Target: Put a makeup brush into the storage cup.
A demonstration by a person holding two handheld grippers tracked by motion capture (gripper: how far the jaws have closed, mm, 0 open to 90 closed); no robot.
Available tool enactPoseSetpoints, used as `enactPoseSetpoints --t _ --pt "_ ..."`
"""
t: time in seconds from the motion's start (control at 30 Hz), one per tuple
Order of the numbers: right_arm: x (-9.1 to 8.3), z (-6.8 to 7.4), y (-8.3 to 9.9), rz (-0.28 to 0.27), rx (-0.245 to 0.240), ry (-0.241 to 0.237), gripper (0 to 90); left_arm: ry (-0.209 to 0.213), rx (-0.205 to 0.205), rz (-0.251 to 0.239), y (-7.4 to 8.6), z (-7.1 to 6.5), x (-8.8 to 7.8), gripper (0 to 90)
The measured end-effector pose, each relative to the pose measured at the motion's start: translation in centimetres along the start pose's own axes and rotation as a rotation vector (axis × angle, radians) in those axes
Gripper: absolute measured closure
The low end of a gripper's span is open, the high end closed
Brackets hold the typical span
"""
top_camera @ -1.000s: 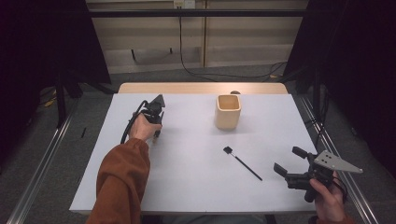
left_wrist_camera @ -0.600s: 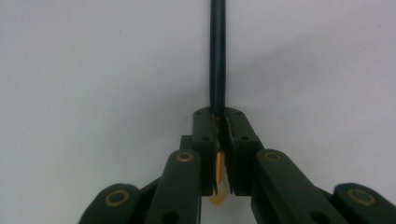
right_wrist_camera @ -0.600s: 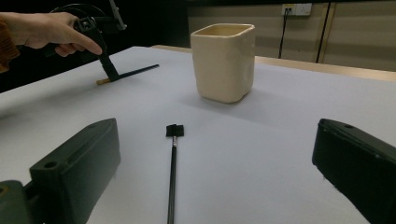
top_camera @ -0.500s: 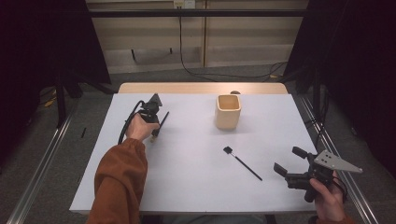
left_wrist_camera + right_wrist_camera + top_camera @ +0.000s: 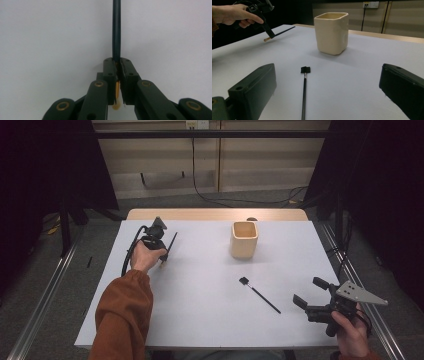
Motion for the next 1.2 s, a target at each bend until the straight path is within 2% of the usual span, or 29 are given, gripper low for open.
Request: enactPoseSetpoints --t 0.13,0.23,0.27,0.3,0.33,0.4,0.5,0.57,0.6,0.9,1.0,1.07,1.1,1.13,1.2 --pt "0.0 0.0 0.0 0.001 -0.002 0.001 0.2 0.016 0.009 -0.067 -0.4 0.1 -1.2 84.3" --pt "0.0 0.0 0.0 0.0 0.0 0.0 0.3 0.024 0.039 -0.102 -0.5 0.1 -1.8 84.2" --pt "0.0 0.0 0.0 0.0 0.0 0.0 0.3 0.034 0.051 -0.111 -0.5 -0.1 -1.9 84.2" --pt "0.0 0.0 0.0 0.0 0.0 0.0 0.2 0.049 0.081 -0.121 -0.5 -0.4 -2.1 84.2" --pt "0.0 0.0 0.0 0.001 -0.001 0.001 0.2 0.048 0.104 -0.122 -0.5 -0.6 -2.1 84.2" --pt "0.0 0.0 0.0 -0.001 0.002 0.001 0.2 0.033 0.13 -0.138 -0.4 -0.7 -2.4 84.3" --pt "0.0 0.0 0.0 -0.002 0.001 0.001 0.3 0.049 0.152 -0.181 -0.5 -1.0 -2.9 84.2" --pt "0.0 0.0 -0.1 -0.003 0.0 0.001 0.2 0.068 0.152 -0.217 -0.6 -1.1 -3.2 84.2" --pt "0.0 0.0 0.0 -0.003 -0.001 0.001 0.2 0.07 0.138 -0.249 -0.8 -1.0 -3.4 84.2" --pt "0.0 0.0 0.0 -0.001 -0.001 -0.001 0.3 0.079 0.163 -0.441 -1.2 -0.7 -5.5 84.2" --pt "0.0 0.0 0.0 -0.001 -0.001 0.002 0.2 0.087 0.158 -0.503 -1.3 -0.6 -6.2 84.2" --pt "0.0 0.0 0.0 -0.001 -0.001 0.0 0.2 0.077 0.158 -0.54 -1.3 -0.5 -6.6 84.2" --pt "0.0 0.0 0.0 -0.002 -0.002 0.0 0.3 0.099 0.161 -0.555 -1.3 -0.7 -6.8 84.2" --pt "0.0 0.0 -0.1 -0.003 -0.001 -0.001 0.2 0.086 0.166 -0.582 -1.3 -0.7 -7.1 84.2" --pt "0.0 0.0 -0.1 -0.004 0.001 -0.001 0.1 0.086 0.177 -0.596 -1.2 -0.8 -7.4 84.2"
Point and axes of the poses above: each handheld gripper's, and its own axes: x roughly forward along the jaws, y roughly out of its underside, z roughly to its left, the point moved 10 cm from there along x, roughly forward along the jaws, and after that the axes turned 13 degrees about z, right-handed, at the moved point
